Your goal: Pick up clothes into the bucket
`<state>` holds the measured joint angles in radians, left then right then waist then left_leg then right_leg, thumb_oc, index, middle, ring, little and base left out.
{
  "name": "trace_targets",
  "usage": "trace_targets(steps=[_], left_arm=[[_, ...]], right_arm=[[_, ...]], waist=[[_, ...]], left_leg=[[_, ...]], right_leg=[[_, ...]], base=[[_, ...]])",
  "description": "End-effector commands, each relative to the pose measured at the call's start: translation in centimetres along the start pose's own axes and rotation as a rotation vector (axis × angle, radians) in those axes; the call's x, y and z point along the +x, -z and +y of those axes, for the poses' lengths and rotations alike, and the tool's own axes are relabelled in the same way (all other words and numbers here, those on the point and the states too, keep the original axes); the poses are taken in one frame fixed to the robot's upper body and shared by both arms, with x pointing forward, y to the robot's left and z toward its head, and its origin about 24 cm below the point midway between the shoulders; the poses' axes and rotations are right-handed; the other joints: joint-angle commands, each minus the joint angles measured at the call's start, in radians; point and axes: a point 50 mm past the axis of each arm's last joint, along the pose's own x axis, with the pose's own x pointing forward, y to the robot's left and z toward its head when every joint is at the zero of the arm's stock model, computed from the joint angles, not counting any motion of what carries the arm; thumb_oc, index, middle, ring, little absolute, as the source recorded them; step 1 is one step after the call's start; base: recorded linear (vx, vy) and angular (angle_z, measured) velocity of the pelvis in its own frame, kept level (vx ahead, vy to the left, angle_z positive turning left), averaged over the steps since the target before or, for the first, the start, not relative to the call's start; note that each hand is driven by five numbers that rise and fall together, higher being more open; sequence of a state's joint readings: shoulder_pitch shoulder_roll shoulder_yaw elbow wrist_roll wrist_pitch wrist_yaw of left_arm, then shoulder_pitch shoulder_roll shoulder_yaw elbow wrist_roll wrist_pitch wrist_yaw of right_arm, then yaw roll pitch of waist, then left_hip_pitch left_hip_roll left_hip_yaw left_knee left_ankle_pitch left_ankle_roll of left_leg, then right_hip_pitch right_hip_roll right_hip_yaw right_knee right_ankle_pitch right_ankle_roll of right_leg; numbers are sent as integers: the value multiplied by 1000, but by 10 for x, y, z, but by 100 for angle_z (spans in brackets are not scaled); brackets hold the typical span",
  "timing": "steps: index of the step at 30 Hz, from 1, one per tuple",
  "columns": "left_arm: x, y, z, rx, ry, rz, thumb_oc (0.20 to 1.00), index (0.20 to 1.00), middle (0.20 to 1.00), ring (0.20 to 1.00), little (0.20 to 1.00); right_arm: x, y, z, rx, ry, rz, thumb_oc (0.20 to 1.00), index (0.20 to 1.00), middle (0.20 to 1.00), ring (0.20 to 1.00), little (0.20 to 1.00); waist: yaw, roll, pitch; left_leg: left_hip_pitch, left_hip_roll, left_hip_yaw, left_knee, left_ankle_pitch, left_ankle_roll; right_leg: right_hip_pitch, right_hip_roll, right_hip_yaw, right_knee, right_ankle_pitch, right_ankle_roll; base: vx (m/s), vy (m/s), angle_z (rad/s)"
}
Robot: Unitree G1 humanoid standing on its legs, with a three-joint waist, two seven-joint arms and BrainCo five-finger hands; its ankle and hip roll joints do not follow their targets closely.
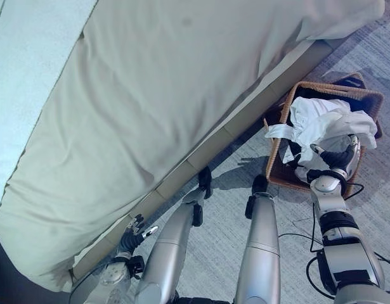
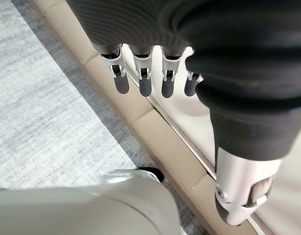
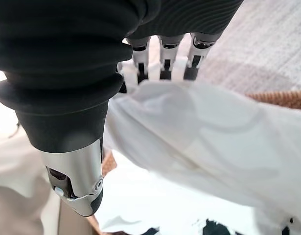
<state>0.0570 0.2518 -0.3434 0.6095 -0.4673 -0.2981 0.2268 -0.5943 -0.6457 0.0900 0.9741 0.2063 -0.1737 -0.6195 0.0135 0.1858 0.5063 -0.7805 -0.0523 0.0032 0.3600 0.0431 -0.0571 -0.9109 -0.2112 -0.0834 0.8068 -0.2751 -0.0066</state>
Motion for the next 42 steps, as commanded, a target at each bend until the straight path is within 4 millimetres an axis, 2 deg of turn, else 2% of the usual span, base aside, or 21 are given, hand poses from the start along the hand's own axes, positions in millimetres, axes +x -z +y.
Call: trace_targets(steps=[1,4,5,8,9,10,11,12,13,14,15,19,20,22,23,24,28,31,33,37,42], left_arm=[[1,-2,7,4,-45,-17,1000,1000,1000,1000,1000],[4,-2,14,16,-80,-10,1000,1000,1000,1000,1000],[5,1,19,23,-110,8,1000,1000,1000,1000,1000],[7,5,29,57,-151,35,1000,1000,1000,1000,1000],[9,3,31,71,-156,35,1000,1000,1000,1000,1000],[9,4,31,71,-156,35,1000,1000,1000,1000,1000],[9,8,38,100,-178,66,1000,1000,1000,1000,1000],[9,8,38,101,-178,66,1000,1000,1000,1000,1000],[9,12,45,124,-201,91,1000,1000,1000,1000,1000],[9,12,45,125,-201,92,1000,1000,1000,1000,1000],[9,15,52,149,-223,114,1000,1000,1000,1000,1000],[3,27,65,202,-254,189,1000,1000,1000,1000,1000],[3,27,65,202,-254,188,1000,1000,1000,1000,1000],[-3,38,71,235,-263,248,1000,1000,1000,1000,1000],[-3,38,71,235,-263,248,1000,1000,1000,1000,1000],[-7,46,75,265,-254,293,1000,1000,1000,1000,1000],[-12,53,78,309,-212,334,1000,1000,1000,1000,1000],[-21,68,76,348,-145,415,1000,1000,1000,1000,1000],[-22,70,74,356,-125,427,1000,1000,1000,1000,1000],[-29,82,65,347,-44,477,1000,1000,1000,1000,1000],[-38,94,63,289,-38,544,1000,1000,1000,1000,1000]], right_arm=[[3,-4,-13,-53,5,-88,1000,1000,1000,1000,1000],[-14,15,1,-61,-72,-46,1000,1000,1000,1000,1000],[-32,30,14,-71,-142,-17,1000,1000,1000,1000,1000],[-55,53,24,-110,-237,32,1000,1000,1000,1000,1000],[-63,60,29,-120,-273,51,1000,1000,1000,1000,1000],[-63,61,29,-120,-274,52,1000,1000,1000,1000,1000],[-79,78,34,-158,-332,106,1000,1000,1000,1000,1000],[-80,78,34,-158,-332,106,1000,1000,1000,1000,1000],[-98,99,37,-183,-379,178,1000,1000,1000,1000,1000],[-98,99,37,-184,-379,179,1000,1000,1000,1000,1000],[-113,111,39,-200,-418,222,1000,1000,1000,1000,1000],[-147,149,30,-252,-471,377,1000,1000,1000,1000,1000],[-147,149,30,-251,-471,377,1000,1000,1000,1000,1000],[-170,170,23,-294,-522,473,1000,1000,1000,1000,1000],[-170,170,23,-294,-522,473,1000,1000,1000,1000,1000],[-185,180,22,-328,-591,505,1000,1000,1000,1000,1000],[-201,186,22,-347,-702,512,1000,1000,1000,1000,1000],[-217,196,19,-343,-774,581,1000,1000,1000,1000,1000],[-221,198,18,-346,-794,590,1000,1000,1000,1000,1000],[-243,209,16,-423,-927,632,1000,1000,1000,1000,1000],[-260,219,9,-384,-936,746,1000,1000,1000,1000,1000]], waist=[[-22,-4,14],[-26,-28,14],[-30,-48,14],[-35,-77,14],[-37,-89,14],[-37,-89,14],[-37,-111,14],[-37,-111,14],[-37,-134,14],[-37,-134,14],[-35,-153,11],[-28,-182,-61],[-29,-182,-63],[-26,-197,-123],[-26,-197,-123],[-24,-206,-166],[-26,-216,-219],[-29,-223,-286],[-29,-225,-298],[-25,-232,-356],[-20,-238,-386]], left_leg=[[63,-13,23,81,-121,34],[98,-6,20,53,-113,34],[128,1,18,33,-108,35],[189,9,18,0,-103,34],[201,12,23,-26,-67,37],[202,12,23,-28,-66,37],[264,18,25,-54,-63,36],[265,18,25,-56,-63,36],[345,21,32,-96,-61,33],[347,21,32,-98,-61,33],[408,23,35,-123,-60,32],[515,24,39,-189,-60,29],[513,23,38,-193,-55,29],[581,20,40,-226,-58,30],[582,20,40,-227,-58,30],[623,24,42,-247,-58,31],[685,28,48,-279,-57,32],[754,37,53,-300,-67,32],[770,38,56,-303,-71,32],[834,47,60,-308,-88,30],[876,52,58,-302,-103,28]], right_leg=[[77,34,38,-159,108,60],[125,40,29,-216,135,67],[164,45,23,-258,157,74],[240,51,13,-327,190,85],[260,52,2,-379,240,82],[262,52,2,-381,241,82],[333,56,-3,-436,266,91],[334,56,-3,-438,267,91],[421,61,-12,-510,296,105],[423,61,-12,-512,297,105],[487,65,-18,-554,310,113],[613,73,-28,-644,328,127],[611,73,-29,-647,331,127],[687,83,-34,-691,332,133],[687,83,-35,-691,332,133],[728,89,-32,-711,331,135],[784,98,-29,-731,325,137],[851,107,-30,-745,308,138],[867,109,-29,-745,302,137],[934,118,-33,-745,274,131],[980,121,-40,-742,252,125]], base=[[-33,25,8],[-23,4,0],[-42,1,-6],[-60,7,-7],[-100,23,-3],[-86,22,-1],[0,0,0],[17,17,-11],[16,10,-11],[30,19,-14],[51,12,-13],[96,18,-10],[128,25,0],[121,23,1],[116,28,-1],[106,32,-2],[91,34,-3],[91,35,-4],[49,18,-3],[66,4,-1],[69,-12,-1]])
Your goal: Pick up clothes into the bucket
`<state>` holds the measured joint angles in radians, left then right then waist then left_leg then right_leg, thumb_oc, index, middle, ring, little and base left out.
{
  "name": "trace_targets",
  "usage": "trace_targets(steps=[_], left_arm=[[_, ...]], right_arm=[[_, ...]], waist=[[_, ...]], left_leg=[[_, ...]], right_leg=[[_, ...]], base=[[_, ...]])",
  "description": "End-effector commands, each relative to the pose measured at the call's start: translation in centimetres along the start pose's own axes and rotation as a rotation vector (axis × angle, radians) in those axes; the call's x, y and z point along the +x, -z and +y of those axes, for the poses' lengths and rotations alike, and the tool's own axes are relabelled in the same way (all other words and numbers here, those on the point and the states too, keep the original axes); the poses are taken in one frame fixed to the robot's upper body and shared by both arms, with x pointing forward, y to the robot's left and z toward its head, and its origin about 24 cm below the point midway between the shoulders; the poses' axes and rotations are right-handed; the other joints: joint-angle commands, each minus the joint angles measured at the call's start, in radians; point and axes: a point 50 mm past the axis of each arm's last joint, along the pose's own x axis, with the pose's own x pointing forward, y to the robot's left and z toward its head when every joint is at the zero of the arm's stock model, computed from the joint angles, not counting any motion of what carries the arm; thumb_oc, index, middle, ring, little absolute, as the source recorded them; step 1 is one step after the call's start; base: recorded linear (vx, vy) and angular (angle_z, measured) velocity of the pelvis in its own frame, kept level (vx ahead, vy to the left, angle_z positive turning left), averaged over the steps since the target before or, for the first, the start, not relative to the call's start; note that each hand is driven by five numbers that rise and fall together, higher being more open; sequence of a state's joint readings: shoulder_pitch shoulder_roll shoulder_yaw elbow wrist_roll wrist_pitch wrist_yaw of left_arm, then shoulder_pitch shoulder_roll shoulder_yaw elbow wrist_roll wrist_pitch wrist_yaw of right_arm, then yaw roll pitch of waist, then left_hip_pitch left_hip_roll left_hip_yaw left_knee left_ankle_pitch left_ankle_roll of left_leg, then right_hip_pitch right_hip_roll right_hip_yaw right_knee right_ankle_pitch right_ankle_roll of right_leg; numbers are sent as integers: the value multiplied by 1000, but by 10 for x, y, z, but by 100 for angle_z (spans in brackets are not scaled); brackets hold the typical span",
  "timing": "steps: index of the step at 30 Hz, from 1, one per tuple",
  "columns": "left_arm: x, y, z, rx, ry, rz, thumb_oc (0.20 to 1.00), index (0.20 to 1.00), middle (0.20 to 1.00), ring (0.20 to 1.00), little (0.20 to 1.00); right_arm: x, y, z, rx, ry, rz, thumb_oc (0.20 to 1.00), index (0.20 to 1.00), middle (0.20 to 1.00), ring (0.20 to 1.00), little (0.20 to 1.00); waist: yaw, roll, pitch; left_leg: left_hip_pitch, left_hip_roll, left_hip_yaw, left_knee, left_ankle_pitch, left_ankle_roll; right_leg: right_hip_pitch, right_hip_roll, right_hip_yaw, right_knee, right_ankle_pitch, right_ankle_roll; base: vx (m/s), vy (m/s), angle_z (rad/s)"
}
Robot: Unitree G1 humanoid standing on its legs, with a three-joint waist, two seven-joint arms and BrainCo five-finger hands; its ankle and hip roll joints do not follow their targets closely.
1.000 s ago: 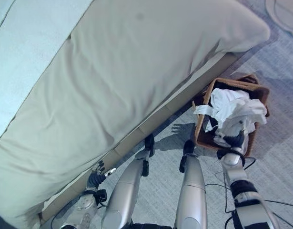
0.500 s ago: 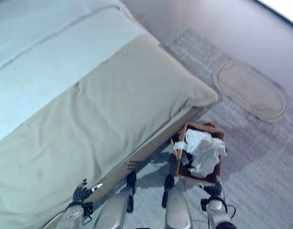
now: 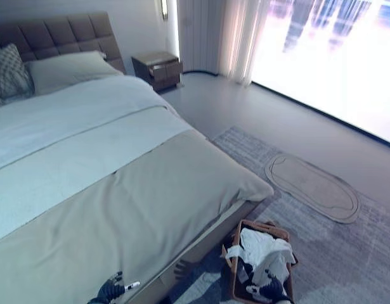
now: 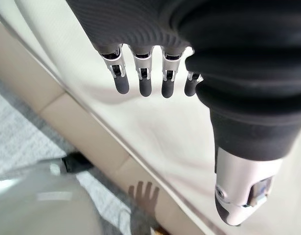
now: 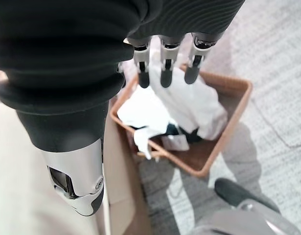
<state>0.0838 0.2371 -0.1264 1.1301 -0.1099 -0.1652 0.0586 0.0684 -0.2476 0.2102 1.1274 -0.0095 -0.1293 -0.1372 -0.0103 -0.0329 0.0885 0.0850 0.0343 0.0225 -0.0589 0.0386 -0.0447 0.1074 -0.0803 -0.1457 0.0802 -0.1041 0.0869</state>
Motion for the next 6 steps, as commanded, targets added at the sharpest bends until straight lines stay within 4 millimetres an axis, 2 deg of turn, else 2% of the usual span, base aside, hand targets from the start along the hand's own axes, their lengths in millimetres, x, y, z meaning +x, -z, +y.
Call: trace_targets(steps=[1,3,6], left_arm=[[4,-8,-8,-16,42,-2,1000,1000,1000,1000,1000],[3,-2,-12,2,62,23,1000,1000,1000,1000,1000],[2,1,-14,27,77,32,1000,1000,1000,1000,1000]], right_arm=[[3,-4,-1,26,-26,14,1000,1000,1000,1000,1000],[2,2,2,34,-38,48,1000,1000,1000,1000,1000],[2,2,4,20,-51,49,1000,1000,1000,1000,1000]], waist=[[5,-18,21],[6,-17,12],[7,-14,5]], left_leg=[[27,-35,38,121,-106,17],[47,-33,36,120,-113,17],[64,-30,35,115,-115,15]], right_leg=[[-16,-8,18,-16,73,29],[3,-7,16,-17,64,27],[22,-7,16,-23,60,26]], base=[[52,0,0],[77,-1,0],[69,1,1]])
